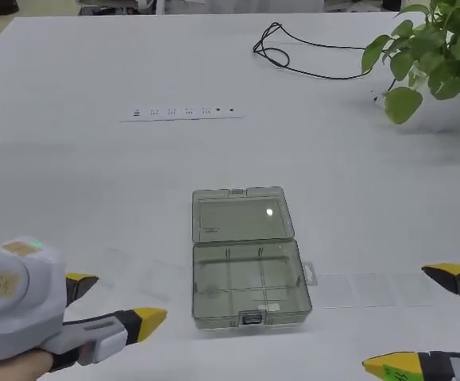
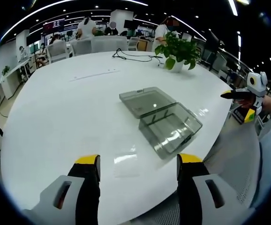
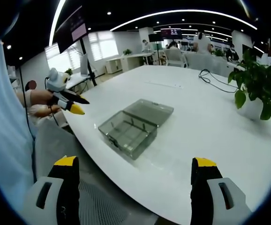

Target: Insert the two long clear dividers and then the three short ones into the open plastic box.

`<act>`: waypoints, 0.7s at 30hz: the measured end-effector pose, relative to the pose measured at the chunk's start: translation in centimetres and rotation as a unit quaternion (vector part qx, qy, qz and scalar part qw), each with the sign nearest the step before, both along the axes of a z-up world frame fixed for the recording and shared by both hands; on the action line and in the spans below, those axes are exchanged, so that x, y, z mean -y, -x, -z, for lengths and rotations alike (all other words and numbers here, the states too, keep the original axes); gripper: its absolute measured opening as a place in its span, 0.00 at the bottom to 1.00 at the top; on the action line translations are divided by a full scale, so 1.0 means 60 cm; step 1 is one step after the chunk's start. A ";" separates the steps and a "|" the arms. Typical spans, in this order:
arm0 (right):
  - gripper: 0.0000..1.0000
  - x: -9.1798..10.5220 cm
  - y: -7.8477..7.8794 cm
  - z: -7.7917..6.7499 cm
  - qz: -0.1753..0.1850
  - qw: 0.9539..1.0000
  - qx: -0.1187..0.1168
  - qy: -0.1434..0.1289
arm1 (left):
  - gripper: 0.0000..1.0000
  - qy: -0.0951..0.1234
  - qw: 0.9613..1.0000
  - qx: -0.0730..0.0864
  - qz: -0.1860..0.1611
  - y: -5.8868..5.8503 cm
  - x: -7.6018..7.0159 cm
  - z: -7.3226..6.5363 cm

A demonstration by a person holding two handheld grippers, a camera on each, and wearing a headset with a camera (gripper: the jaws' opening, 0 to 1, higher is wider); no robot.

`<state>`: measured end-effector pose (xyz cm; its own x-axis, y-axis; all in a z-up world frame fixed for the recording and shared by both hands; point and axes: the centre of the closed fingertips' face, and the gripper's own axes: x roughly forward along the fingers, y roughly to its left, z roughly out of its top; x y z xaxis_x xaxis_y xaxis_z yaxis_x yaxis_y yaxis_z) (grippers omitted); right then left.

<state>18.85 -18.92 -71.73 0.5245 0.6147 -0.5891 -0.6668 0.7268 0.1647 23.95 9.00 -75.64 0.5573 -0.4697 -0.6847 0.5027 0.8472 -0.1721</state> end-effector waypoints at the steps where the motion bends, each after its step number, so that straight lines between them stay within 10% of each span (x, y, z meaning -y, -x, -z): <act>1: 1.00 0.000 0.000 0.000 0.000 1.000 0.000 0.000 | 0.64 -0.001 1.000 -0.004 0.000 -0.002 0.000 0.005; 21: 1.00 -0.001 0.003 0.010 0.006 1.000 -0.012 -0.003 | 0.46 -0.096 0.992 -0.074 0.035 -0.011 0.003 0.112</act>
<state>18.66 -18.85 -72.31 0.5178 0.6127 -0.5971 -0.6544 0.7332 0.1849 24.62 8.83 -82.33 0.4144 -0.3560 -0.8376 0.5419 0.8359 -0.0872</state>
